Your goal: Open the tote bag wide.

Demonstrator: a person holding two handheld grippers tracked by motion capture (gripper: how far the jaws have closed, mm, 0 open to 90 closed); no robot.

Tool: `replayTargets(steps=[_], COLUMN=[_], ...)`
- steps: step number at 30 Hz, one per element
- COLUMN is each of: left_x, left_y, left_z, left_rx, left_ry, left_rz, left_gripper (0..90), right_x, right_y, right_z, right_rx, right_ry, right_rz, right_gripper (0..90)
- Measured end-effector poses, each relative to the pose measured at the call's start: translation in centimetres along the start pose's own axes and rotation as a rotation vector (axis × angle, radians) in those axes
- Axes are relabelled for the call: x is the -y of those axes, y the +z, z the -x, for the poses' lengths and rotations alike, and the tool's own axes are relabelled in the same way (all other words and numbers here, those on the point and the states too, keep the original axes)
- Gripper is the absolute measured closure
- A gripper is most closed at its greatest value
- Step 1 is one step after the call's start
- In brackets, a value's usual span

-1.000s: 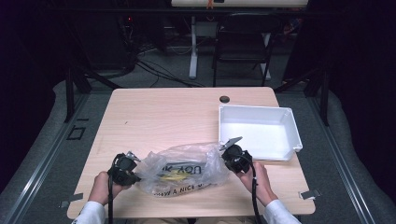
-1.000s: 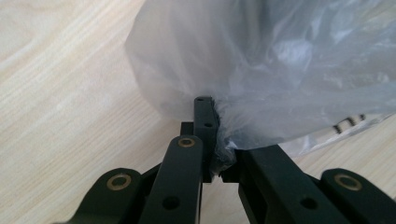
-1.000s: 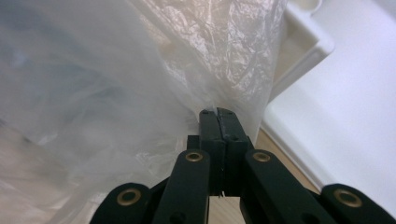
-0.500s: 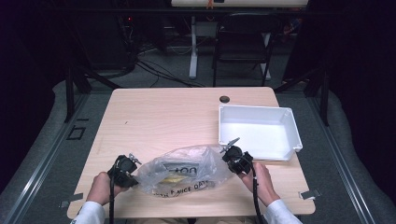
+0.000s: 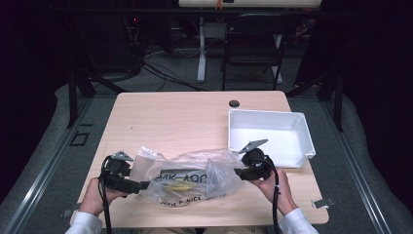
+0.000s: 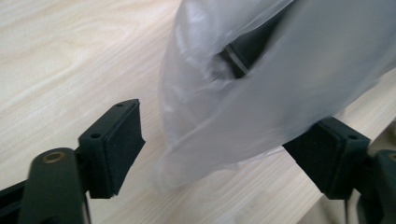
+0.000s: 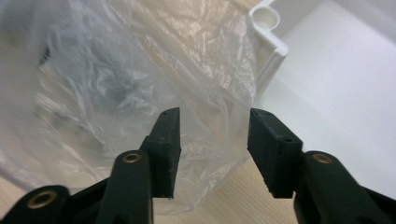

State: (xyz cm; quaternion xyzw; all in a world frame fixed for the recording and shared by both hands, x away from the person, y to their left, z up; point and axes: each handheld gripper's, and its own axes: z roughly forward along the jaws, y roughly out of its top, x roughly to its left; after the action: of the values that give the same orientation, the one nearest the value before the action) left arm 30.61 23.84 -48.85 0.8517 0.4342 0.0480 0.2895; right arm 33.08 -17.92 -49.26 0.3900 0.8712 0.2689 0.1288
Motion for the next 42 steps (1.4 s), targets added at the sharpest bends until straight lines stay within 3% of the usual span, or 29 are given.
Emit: replayTargets(steps=[4, 9, 11, 15, 16, 20, 22, 23, 25, 26, 27, 29, 33, 42], left_x=[-0.6, -1.7, -2.1, -2.6, -2.7, -2.7, -2.7, -2.6, -2.5, -2.5, -2.3, -2.3, -2.2, -2.3], left_y=[-0.8, -1.4, -1.4, -0.5, 0.0, 1.4, 2.0, 2.4, 2.7, 2.8, 3.1, 3.3, 3.8, 4.2], left_z=[0.7, 1.2, 1.3, 1.1, 1.0, 1.0, 1.1, 1.2, 1.3, 1.3, 1.3, 1.3, 1.1, 0.7], left_rx=[-0.002, -0.038, -0.068, -0.103, -0.113, -0.146, -0.159, -0.161, -0.163, -0.161, -0.167, -0.167, -0.178, -0.219], left_ry=[0.005, -0.023, -0.024, -0.032, -0.033, -0.023, -0.021, -0.023, -0.016, -0.006, -0.012, -0.01, -0.012, -0.029], left_rz=[0.058, 0.122, 0.138, 0.139, 0.139, 0.119, 0.086, 0.078, 0.066, 0.057, 0.063, 0.058, 0.052, 0.036], left_gripper=[17.6, 17.4, 17.5, 19.5, 21.2, 29.4, 40.2, 47.0, 50.4, 53.0, 61.2, 62.7, 74.2, 83.5], right_x=[0.0, -0.1, -0.2, -0.7, -1.0, -1.4, -1.5, -1.6, -1.6, -1.5, -1.3, -1.2, -0.9, -0.6], right_y=[-1.3, -2.3, -2.4, -2.5, -2.0, -1.0, -0.3, 0.5, 0.8, 1.1, 1.7, 1.8, 2.3, 2.8], right_z=[0.3, 0.4, 0.1, -1.5, -2.5, -3.8, -4.4, -5.1, -5.2, -5.3, -5.5, -5.5, -5.5, -5.3], right_rx=[-0.025, -0.126, -0.137, -0.184, -0.207, -0.226, -0.223, -0.208, -0.205, -0.198, -0.19, -0.186, -0.173, -0.15], right_ry=[0.033, 0.059, 0.057, 0.015, -0.011, -0.052, -0.082, -0.119, -0.134, -0.141, -0.151, -0.151, -0.163, -0.164], right_rz=[0.058, 0.105, 0.112, 0.125, 0.111, 0.073, 0.045, 0.012, -0.006, -0.021, -0.051, -0.055, -0.079, -0.115], right_gripper=[44.6, 37.9, 37.3, 33.2, 30.3, 30.5, 35.9, 44.3, 46.2, 52.1, 61.6, 65.7, 86.4, 90.0])
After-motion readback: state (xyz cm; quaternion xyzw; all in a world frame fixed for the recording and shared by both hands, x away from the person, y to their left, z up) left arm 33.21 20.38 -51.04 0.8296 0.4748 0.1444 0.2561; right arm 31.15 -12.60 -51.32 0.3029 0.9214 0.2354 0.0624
